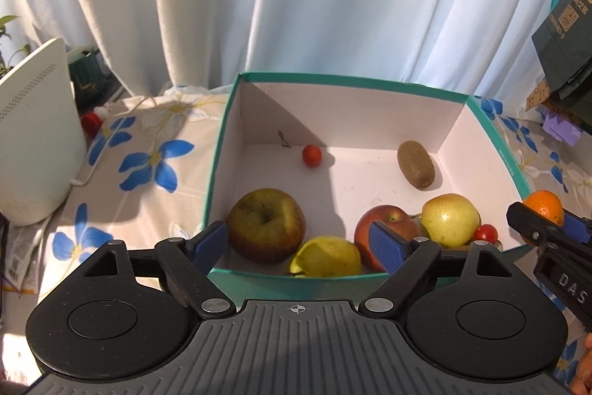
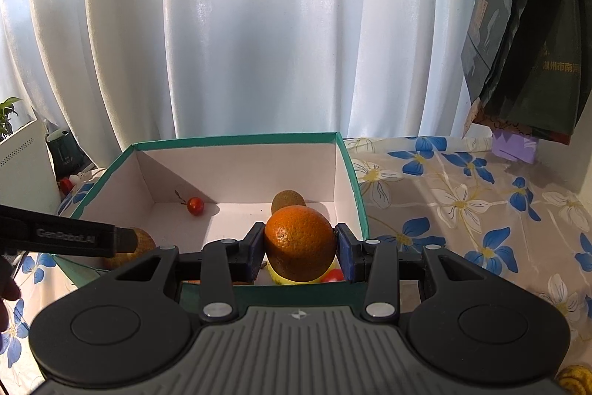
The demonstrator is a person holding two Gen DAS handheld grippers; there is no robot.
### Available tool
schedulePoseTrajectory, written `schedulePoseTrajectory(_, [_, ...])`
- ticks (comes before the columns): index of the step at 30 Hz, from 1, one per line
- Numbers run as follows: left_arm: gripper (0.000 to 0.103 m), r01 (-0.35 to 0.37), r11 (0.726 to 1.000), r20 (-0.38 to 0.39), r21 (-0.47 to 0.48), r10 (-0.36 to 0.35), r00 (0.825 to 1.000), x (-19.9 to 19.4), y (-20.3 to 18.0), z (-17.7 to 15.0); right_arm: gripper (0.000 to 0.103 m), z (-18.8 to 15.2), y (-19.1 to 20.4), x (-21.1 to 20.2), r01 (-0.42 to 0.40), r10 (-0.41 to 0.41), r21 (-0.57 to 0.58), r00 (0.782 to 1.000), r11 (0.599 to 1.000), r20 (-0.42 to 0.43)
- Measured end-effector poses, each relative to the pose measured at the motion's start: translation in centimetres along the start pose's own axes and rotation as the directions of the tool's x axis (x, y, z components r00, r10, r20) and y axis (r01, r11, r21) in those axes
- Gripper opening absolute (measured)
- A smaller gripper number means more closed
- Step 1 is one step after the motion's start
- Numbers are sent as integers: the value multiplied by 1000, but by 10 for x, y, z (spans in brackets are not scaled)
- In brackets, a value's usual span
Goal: Organize fruits
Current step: 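Lower the tomato into the box and open the left gripper while the right gripper holds the orange, then lower the orange into the box beside the pear and open the right gripper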
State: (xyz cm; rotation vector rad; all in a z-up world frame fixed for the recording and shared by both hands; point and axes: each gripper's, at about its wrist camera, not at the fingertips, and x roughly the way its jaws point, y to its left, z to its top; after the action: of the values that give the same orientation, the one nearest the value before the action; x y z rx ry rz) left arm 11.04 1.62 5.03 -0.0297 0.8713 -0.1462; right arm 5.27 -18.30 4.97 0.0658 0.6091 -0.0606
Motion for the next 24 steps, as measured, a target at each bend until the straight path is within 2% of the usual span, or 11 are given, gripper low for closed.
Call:
schedulePoseTrajectory(7, [92,-12,999,-10,29,12,1000,-8,-2,-10,40,-4,1,11,-5,5,-4,1000,1000,-30])
schedulePoseTrajectory(24, [92,-20,999,-37,46,22,999,-14,-5,-15,40,-6,2,17,-6,6,-21,1000,1000,-28])
